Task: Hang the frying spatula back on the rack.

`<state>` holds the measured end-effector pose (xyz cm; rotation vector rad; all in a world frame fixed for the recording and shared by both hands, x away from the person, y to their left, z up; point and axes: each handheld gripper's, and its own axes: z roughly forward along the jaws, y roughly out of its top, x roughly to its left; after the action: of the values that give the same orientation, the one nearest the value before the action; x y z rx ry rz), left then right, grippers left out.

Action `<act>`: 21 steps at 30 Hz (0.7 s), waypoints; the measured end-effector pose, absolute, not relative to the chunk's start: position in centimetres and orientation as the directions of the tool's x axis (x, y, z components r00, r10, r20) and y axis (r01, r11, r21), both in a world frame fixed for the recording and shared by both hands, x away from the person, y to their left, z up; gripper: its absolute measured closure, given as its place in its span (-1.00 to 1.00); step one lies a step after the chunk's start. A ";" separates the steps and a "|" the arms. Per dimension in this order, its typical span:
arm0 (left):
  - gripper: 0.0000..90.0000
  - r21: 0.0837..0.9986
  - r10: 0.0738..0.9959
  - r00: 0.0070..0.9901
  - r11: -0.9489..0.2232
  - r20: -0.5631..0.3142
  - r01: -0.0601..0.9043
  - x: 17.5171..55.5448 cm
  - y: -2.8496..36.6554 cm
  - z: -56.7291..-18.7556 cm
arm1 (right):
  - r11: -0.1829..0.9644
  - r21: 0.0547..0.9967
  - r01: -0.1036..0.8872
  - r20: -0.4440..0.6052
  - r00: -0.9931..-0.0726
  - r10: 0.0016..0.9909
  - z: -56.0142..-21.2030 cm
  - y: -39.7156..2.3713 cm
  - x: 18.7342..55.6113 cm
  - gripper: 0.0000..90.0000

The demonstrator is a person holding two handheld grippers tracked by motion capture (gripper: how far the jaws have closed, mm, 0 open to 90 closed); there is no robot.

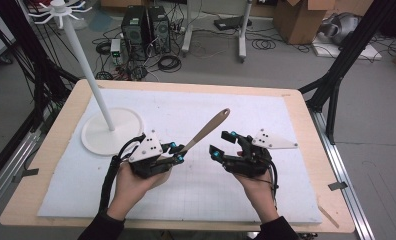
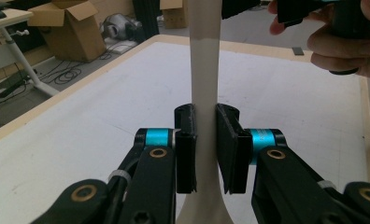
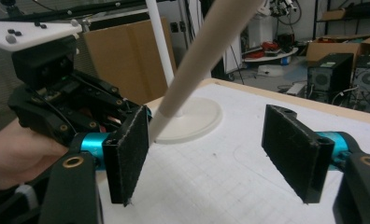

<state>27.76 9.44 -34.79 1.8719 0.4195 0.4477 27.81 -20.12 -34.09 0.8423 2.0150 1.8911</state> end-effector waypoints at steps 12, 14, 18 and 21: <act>0.73 0.959 0.514 0.850 -0.281 0.114 0.042 27.3 8.6 -34.7 | -0.088 0.954 0.286 0.281 -0.755 0.593 -33.0 -18.0 28.6 0.06; 0.73 0.958 0.519 0.846 -0.283 0.120 0.037 27.3 8.6 -34.7 | -0.096 0.951 0.294 0.293 -0.754 0.588 -33.0 -17.9 28.7 0.09; 0.73 0.958 0.515 0.848 -0.285 0.124 0.033 27.2 8.2 -34.8 | -0.104 0.948 0.302 0.304 -0.754 0.582 -33.0 -17.5 28.7 0.18; 0.73 0.957 0.517 0.846 -0.290 0.133 0.027 27.1 7.8 -35.0 | -0.116 0.948 0.298 0.308 -0.756 0.577 -32.9 -17.4 28.8 0.36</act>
<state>27.10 7.76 -34.96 1.8169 0.4128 0.5051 28.78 -17.40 -32.90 0.9824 1.9355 1.9711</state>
